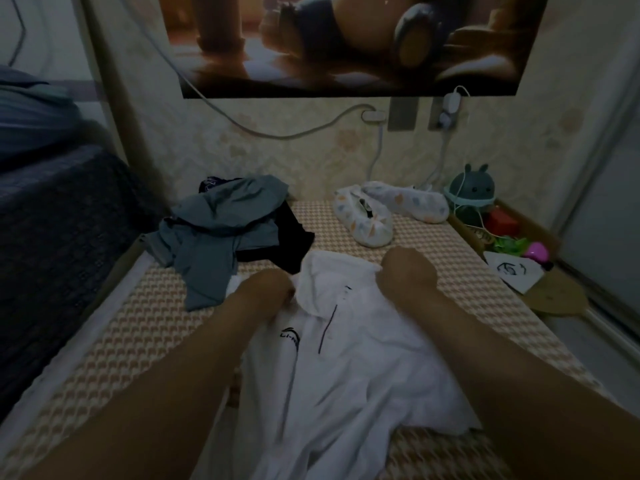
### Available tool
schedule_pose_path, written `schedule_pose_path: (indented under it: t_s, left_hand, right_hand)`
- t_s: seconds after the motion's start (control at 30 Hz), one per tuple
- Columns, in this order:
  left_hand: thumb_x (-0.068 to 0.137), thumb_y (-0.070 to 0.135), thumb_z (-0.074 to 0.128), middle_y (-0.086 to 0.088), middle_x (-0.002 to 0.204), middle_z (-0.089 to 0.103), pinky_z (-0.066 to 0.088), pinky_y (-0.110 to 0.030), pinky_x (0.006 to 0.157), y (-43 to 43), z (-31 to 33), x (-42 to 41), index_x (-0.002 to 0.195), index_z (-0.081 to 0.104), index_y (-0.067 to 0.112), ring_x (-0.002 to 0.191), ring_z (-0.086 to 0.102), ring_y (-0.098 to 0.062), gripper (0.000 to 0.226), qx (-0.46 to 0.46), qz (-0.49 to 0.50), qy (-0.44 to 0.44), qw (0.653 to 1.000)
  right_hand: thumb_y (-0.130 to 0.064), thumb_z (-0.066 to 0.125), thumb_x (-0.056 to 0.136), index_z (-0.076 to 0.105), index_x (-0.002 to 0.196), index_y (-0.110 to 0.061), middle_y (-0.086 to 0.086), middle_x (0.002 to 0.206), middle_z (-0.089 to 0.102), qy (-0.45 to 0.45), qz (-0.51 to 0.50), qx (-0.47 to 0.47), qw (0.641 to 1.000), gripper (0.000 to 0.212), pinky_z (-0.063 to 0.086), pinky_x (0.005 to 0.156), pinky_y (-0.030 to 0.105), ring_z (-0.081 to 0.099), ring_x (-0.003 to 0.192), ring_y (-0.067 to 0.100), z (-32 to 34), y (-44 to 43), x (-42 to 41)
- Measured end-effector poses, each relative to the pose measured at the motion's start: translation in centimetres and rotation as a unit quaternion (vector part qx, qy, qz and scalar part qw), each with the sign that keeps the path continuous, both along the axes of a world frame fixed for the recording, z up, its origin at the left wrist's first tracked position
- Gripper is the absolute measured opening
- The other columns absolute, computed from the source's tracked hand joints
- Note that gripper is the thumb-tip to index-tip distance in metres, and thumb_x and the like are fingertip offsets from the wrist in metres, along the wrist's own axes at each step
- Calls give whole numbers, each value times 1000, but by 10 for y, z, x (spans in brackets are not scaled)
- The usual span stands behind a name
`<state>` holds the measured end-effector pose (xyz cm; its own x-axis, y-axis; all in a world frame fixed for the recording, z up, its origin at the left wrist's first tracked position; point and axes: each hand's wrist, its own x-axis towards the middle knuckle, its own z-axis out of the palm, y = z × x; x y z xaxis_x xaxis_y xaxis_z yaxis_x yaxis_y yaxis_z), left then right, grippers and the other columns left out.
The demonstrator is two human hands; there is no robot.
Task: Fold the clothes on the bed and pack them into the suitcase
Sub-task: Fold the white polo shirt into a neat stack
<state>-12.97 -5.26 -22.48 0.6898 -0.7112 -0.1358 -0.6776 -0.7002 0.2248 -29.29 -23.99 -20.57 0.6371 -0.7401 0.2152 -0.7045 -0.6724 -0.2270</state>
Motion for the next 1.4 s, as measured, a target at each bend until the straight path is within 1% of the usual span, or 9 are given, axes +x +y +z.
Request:
schedule_pose_path:
  t_s: [0.13, 0.23, 0.37, 0.6, 0.77, 0.97, 1.17, 1.27, 1.4]
  left_hand:
    - [86, 16, 64, -14, 102, 69, 50, -31, 65, 52, -1, 34, 100, 71, 6, 82, 62, -26, 19, -128, 137, -147, 971]
    - [96, 16, 50, -7, 122, 61, 45, -32, 95, 84, 0, 36, 116, 62, 14, 112, 58, -23, 24, 52, 125, -274, 952]
    - [92, 16, 48, -10, 134, 49, 32, -37, 104, 81, -8, 26, 141, 39, 18, 125, 43, -29, 50, 9, 80, -276, 958]
    - [94, 27, 47, -8, 135, 51, 43, -37, 97, 37, -13, 21, 148, 31, 28, 120, 52, -27, 56, 41, 22, -84, 995]
    - [82, 16, 69, -9, 95, 61, 44, -32, 86, 4, -9, 37, 88, 60, 22, 102, 57, -27, 12, -255, 75, 81, 961]
    - [93, 0, 52, -8, 139, 43, 40, -36, 107, 2, -4, 39, 152, 8, 29, 126, 47, -24, 79, -176, -46, 124, 976]
    - [91, -4, 46, -19, 129, 52, 34, -26, 93, 76, 2, 57, 130, 49, -1, 121, 48, -35, 39, -267, 73, -63, 959]
    - [98, 12, 46, -20, 140, 46, 38, -31, 95, 116, 3, 66, 137, 45, 1, 127, 45, -35, 41, -178, 198, 69, 962]
    - [82, 33, 61, -6, 80, 65, 47, -29, 64, 158, 3, 54, 81, 65, 9, 74, 61, -11, 24, -151, 127, 81, 977]
  right_hand:
    - [-21, 56, 96, 45, 142, -18, 3, 143, 48, -180, 182, 146, 956, 48, 35, 102, 24, 44, 131, 19, 0, 10, 38]
    - [-8, 58, 94, 9, 154, -28, -5, 158, 17, -160, 346, 267, 885, 80, 17, 115, 20, 21, 141, 10, -8, 31, 53]
    - [-1, 48, 93, 46, 140, -13, 6, 146, 43, -133, 296, 173, 930, 49, 18, 109, 13, 39, 136, 23, -32, 34, 50]
    - [-45, 34, 100, 22, 151, -39, 14, 157, 18, 130, 109, 1, 986, 53, 18, 113, 52, 25, 140, 35, -60, 5, 19]
    - [-13, 42, 92, 72, 106, -7, 21, 108, 60, -43, 203, -43, 977, 34, 49, 78, 38, 63, 90, 36, -55, -6, 29]
    - [1, 69, 58, 62, 54, -13, 8, 64, 59, 42, 47, -75, 995, 16, 44, 51, 28, 59, 58, 25, -43, -20, 38]
    - [-13, 42, 88, 68, 112, -14, 12, 111, 60, -33, 248, -91, 964, 36, 41, 86, 36, 57, 102, 31, -23, 49, 75]
    - [-12, 47, 96, 52, 138, -20, 8, 137, 51, 3, 385, 60, 921, 43, 32, 107, 35, 47, 123, 25, -20, 104, 88]
    - [-63, 17, 96, 26, 152, -15, 11, 153, 35, 73, 435, 137, 887, 75, 24, 117, 43, 37, 137, 27, -56, 148, 96]
